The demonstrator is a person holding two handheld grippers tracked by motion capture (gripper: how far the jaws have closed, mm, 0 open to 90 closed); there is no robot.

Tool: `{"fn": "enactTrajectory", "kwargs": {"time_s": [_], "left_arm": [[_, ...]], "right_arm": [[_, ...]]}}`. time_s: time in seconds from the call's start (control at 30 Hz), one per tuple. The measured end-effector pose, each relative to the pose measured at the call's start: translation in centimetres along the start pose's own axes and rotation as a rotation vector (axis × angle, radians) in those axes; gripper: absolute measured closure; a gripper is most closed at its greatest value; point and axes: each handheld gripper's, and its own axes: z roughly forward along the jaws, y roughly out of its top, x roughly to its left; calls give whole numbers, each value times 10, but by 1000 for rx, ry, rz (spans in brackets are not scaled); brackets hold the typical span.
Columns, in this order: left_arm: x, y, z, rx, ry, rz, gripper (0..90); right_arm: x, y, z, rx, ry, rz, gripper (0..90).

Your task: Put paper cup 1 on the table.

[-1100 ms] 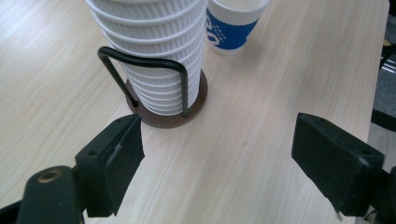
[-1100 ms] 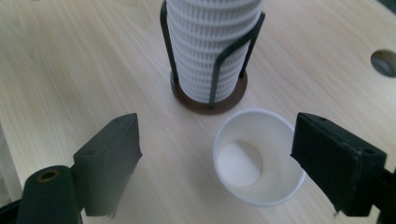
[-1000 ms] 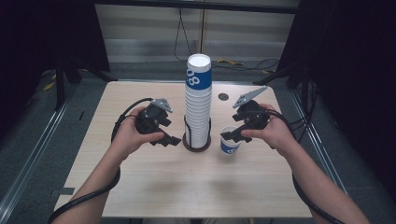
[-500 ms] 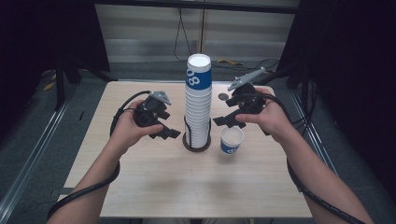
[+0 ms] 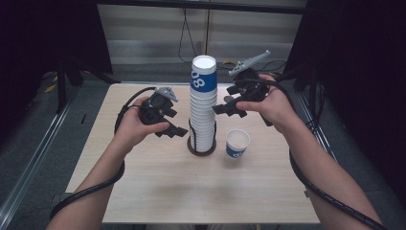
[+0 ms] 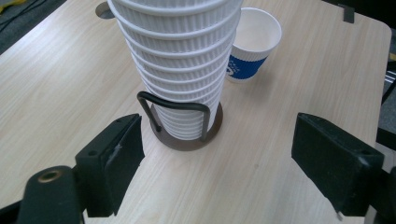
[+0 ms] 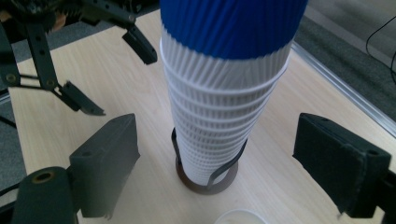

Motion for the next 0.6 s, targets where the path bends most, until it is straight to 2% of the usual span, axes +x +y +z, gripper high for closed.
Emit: {"fn": "enactTrajectory", "kwargs": {"time_s": [0.03, 0.07, 0.1, 0.17, 0.4, 0.6], "left_arm": [[-1, 0, 1, -16, -2, -22, 167], [1, 0, 0, -8, -3, -8, 167], [0, 0, 1, -23, 1, -28, 167], [1, 0, 2, -29, -1, -25, 168], [3, -1, 6, -27, -7, -29, 169], [5, -2, 8, -31, -6, -32, 170]], "right_arm": [[-1, 2, -1, -7, -2, 0, 131], [-1, 4, -2, -11, 0, 7, 131], [-1, 6, -2, -17, 2, 11, 130], [-1, 10, -2, -25, -7, 5, 131], [-5, 24, 3, -52, -37, 28, 125], [-6, 34, 10, -66, -42, 29, 124]]}}
